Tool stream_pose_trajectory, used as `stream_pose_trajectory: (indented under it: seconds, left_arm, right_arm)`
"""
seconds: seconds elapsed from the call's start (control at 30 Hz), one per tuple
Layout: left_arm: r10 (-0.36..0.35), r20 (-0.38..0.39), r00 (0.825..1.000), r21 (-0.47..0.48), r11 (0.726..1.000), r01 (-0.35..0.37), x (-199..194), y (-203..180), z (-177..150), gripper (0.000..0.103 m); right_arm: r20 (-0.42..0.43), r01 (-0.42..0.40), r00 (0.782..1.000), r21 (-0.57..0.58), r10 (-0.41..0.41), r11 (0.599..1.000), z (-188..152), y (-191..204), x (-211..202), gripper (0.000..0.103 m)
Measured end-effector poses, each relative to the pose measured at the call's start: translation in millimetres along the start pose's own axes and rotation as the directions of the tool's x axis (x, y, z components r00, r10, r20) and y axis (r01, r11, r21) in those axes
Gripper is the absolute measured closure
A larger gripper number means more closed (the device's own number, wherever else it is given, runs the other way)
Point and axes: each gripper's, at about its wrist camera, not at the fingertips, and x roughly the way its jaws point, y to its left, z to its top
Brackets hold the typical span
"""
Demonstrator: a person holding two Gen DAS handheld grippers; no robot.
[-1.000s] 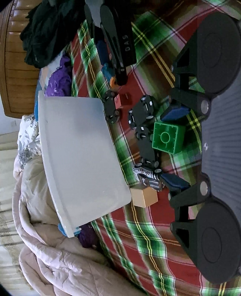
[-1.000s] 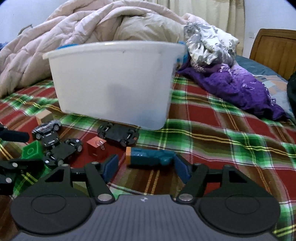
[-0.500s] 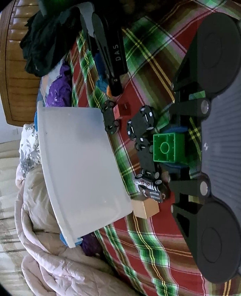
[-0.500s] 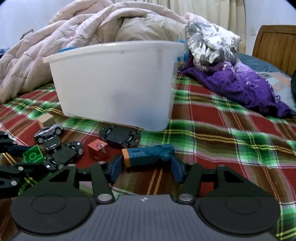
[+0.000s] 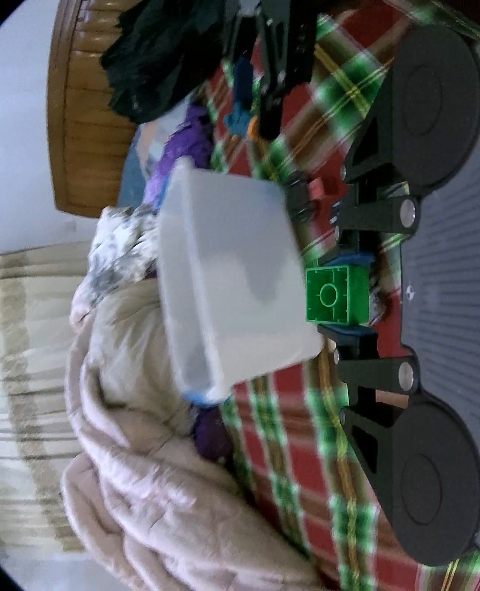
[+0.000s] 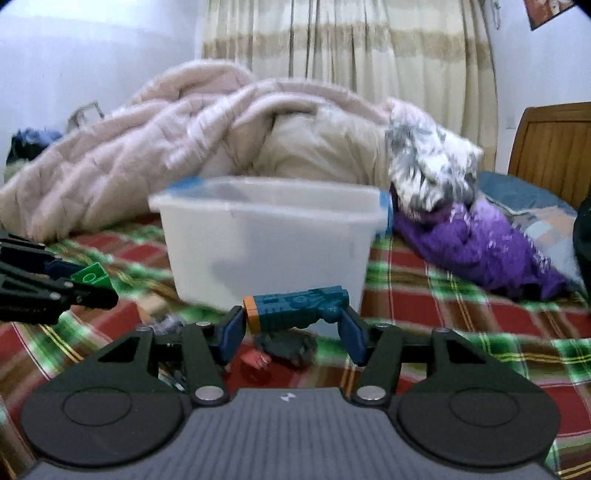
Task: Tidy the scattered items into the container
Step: 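Carry the green brick and teal toy over the clear box and release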
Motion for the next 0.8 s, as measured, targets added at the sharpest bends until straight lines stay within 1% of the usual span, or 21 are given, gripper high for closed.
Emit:
stream_pose_trajectory:
  seconds: [0.1,0.27,0.37,0.47,0.63,0.7,0.8]
  left_arm:
    - [0.013,0.025,1.0,-0.015,1.0,-0.013,-10.1,10.9,19.6,0.069]
    - [0.044,0.063,0.997,-0.012,0.999,-0.043,-15.8,20.1,50.8,0.069]
    - [0.041,0.065,0.997,-0.037,0.999,-0.039,-9.8,26.7,70.6,0.069]
    - [0.042,0.05,0.998,-0.043,0.998,-0.04,4.2,32.2,91.7,0.069]
    - [0.029,0.018,0.999,-0.053,0.998,-0.028,31.4,37.8,128.9,0.069]
    - [0.022,0.003,1.0,-0.073,0.997,-0.022,43.6,39.3,141.7,0.069]
    - [0.013,-0.019,1.0,-0.07,0.997,-0.014,59.9,37.2,154.4,0.069]
  right_arm:
    - [0.02,-0.016,1.0,0.028,0.015,0.999,10.0,3.0,-8.6,0.044]
    - [0.065,-0.022,0.998,0.024,0.02,0.999,35.1,5.5,-16.2,0.044]
    - [0.093,-0.017,0.996,0.005,0.017,1.0,54.3,3.4,-16.6,0.044]
    - [0.101,-0.016,0.995,-0.003,0.016,1.0,77.4,-2.2,-9.2,0.044]
    - [0.067,-0.029,0.997,-0.01,0.03,1.0,112.7,-11.9,17.1,0.044]
    - [0.025,-0.029,0.999,-0.019,0.03,0.999,123.6,-14.2,35.0,0.044]
    - [-0.043,-0.044,0.998,-0.002,0.044,0.999,134.9,-19.3,60.8,0.044]
